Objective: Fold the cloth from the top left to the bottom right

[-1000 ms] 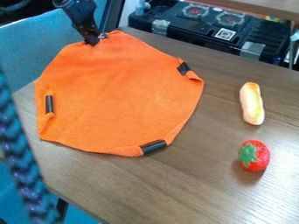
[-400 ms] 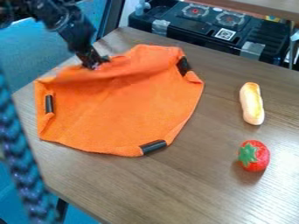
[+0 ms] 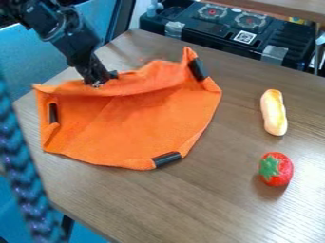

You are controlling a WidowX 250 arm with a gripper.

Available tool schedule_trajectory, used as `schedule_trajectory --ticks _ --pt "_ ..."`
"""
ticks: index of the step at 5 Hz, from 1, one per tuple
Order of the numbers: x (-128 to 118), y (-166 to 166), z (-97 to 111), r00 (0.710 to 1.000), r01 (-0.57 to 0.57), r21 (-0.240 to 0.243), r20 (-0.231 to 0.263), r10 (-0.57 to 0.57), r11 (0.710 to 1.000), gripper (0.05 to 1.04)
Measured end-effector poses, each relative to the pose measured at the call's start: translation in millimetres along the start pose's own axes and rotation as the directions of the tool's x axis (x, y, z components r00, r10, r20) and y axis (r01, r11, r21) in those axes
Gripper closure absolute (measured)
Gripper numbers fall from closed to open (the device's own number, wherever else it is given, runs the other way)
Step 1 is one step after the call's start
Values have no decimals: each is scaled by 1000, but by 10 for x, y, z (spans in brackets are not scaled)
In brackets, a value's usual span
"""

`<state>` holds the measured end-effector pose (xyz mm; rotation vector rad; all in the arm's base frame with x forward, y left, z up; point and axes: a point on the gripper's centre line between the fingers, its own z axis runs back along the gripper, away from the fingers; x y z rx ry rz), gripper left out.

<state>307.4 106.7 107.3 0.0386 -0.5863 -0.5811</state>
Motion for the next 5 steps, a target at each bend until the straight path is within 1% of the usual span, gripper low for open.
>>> schedule_trajectory --ticks 1,2,3,4,5 --pt "-5 -112 79 1000 25 -11 -14 -25 1000 1024" --pt "-43 -240 82 998 46 -8 -37 -47 999 1024" --pt "-75 -372 53 996 64 -16 -56 -65 998 1024" --pt "-86 -488 23 993 75 -27 -87 -77 997 1024" --pt "-85 -584 78 991 69 -47 -111 -74 996 1024"
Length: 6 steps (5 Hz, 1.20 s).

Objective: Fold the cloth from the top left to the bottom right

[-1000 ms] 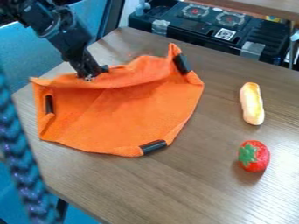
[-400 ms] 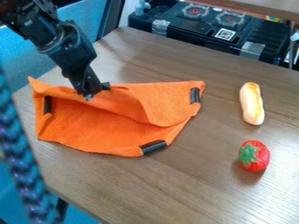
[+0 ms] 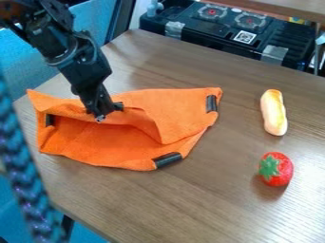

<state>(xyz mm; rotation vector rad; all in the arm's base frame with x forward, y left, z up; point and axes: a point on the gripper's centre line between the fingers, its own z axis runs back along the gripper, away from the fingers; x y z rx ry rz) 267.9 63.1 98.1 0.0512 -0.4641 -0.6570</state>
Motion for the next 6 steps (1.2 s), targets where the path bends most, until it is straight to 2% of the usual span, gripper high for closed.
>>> schedule_trajectory --ticks 1,2,3,4,5,6 --pt "-1 -138 123 1000 20 -35 11 -20 999 1024" --pt "-25 -234 194 999 42 -42 17 -41 998 1024" --pt "-79 -272 171 999 51 -38 -10 -51 998 1001" --pt "-139 -294 40 995 74 -52 -59 -77 996 840" --pt "-182 -316 -8 991 80 -108 -96 -91 991 574" --pt "-142 -191 -10 990 50 -191 -122 -75 980 269"
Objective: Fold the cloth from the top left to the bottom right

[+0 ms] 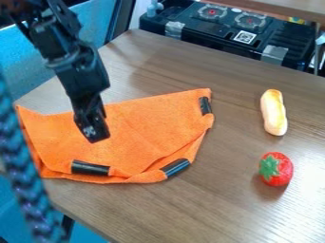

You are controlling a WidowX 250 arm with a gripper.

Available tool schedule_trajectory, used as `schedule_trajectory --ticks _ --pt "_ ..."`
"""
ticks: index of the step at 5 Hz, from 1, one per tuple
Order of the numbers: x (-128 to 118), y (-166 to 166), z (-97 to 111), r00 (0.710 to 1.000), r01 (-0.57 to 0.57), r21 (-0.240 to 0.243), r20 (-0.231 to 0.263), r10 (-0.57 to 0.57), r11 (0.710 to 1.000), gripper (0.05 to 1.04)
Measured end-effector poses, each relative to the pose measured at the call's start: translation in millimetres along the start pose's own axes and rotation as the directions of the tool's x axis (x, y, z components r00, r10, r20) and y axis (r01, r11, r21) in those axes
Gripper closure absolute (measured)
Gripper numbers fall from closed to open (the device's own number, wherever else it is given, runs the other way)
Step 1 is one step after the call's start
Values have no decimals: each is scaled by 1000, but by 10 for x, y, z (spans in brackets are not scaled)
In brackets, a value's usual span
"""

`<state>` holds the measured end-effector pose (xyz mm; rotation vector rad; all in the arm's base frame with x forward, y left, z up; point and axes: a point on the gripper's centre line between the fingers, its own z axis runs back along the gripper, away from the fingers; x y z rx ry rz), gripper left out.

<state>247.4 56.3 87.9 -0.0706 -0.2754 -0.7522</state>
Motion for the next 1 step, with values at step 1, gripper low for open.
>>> schedule_trajectory --ticks 1 --pt "31 316 198 995 -94 34 44 92 995 77"
